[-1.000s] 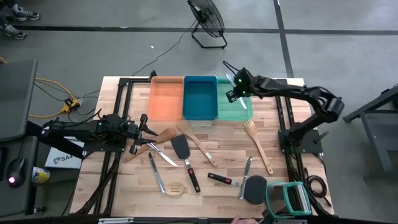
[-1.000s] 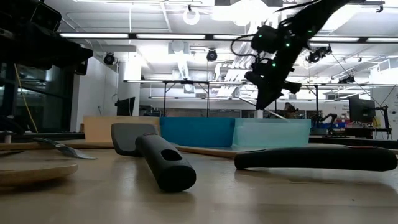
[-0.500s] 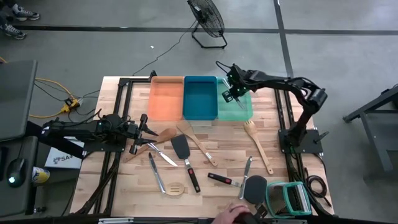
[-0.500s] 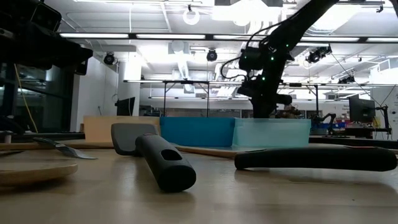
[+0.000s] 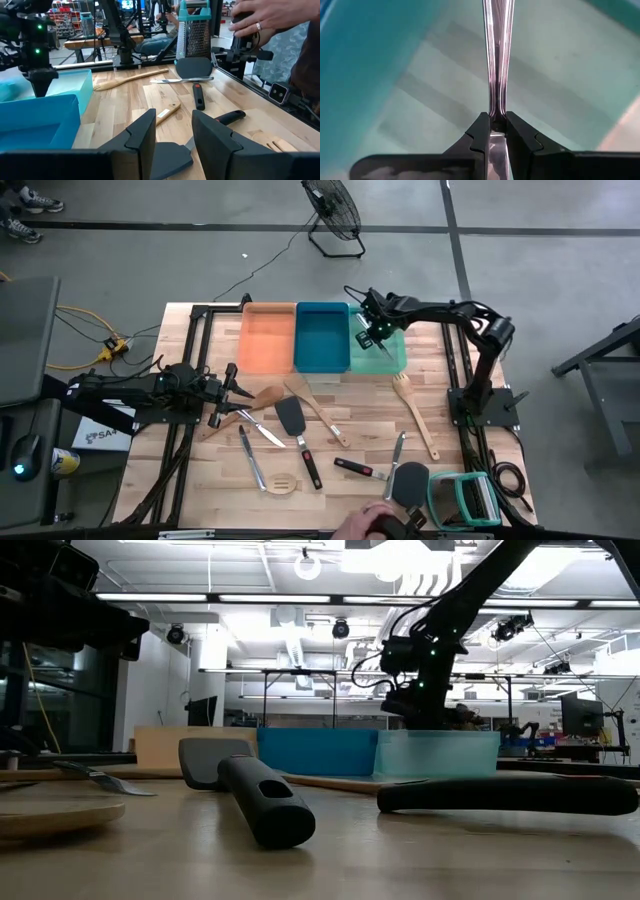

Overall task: Pick & Place Kitchen Items
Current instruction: Put the silver knife into the green bin

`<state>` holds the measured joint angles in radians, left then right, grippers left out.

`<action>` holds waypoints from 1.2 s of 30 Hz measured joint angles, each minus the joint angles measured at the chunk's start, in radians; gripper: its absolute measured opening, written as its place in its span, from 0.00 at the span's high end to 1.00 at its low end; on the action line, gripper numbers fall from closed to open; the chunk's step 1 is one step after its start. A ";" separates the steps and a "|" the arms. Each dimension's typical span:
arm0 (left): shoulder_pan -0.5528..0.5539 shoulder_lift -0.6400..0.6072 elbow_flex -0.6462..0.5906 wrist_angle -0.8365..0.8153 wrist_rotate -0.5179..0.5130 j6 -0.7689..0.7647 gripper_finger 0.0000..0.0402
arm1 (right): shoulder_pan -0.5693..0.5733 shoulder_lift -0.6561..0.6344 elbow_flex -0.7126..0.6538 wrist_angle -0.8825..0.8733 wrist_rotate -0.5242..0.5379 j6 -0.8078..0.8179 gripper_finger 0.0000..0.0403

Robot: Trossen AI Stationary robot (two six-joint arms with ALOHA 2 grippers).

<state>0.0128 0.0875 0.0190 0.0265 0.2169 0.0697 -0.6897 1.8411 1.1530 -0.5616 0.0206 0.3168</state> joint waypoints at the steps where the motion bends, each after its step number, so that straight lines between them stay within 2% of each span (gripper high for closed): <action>1: 0.000 0.000 0.000 0.000 0.000 0.000 0.69 | 0.000 0.006 0.000 0.004 0.001 0.000 0.92; 18: 0.000 0.000 0.000 0.000 0.000 0.000 0.69 | 0.000 0.061 0.001 0.022 0.002 0.001 0.92; 27: 0.000 0.000 0.000 0.000 0.000 0.000 0.69 | 0.000 0.062 0.001 0.024 -0.016 -0.007 0.81; 36: 0.000 0.000 0.000 0.000 0.000 0.000 0.69 | -0.005 0.050 0.000 0.022 -0.031 0.000 0.79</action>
<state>0.0124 0.0875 0.0191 0.0265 0.2169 0.0698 -0.6943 1.8910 1.1527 -0.5393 -0.0103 0.3172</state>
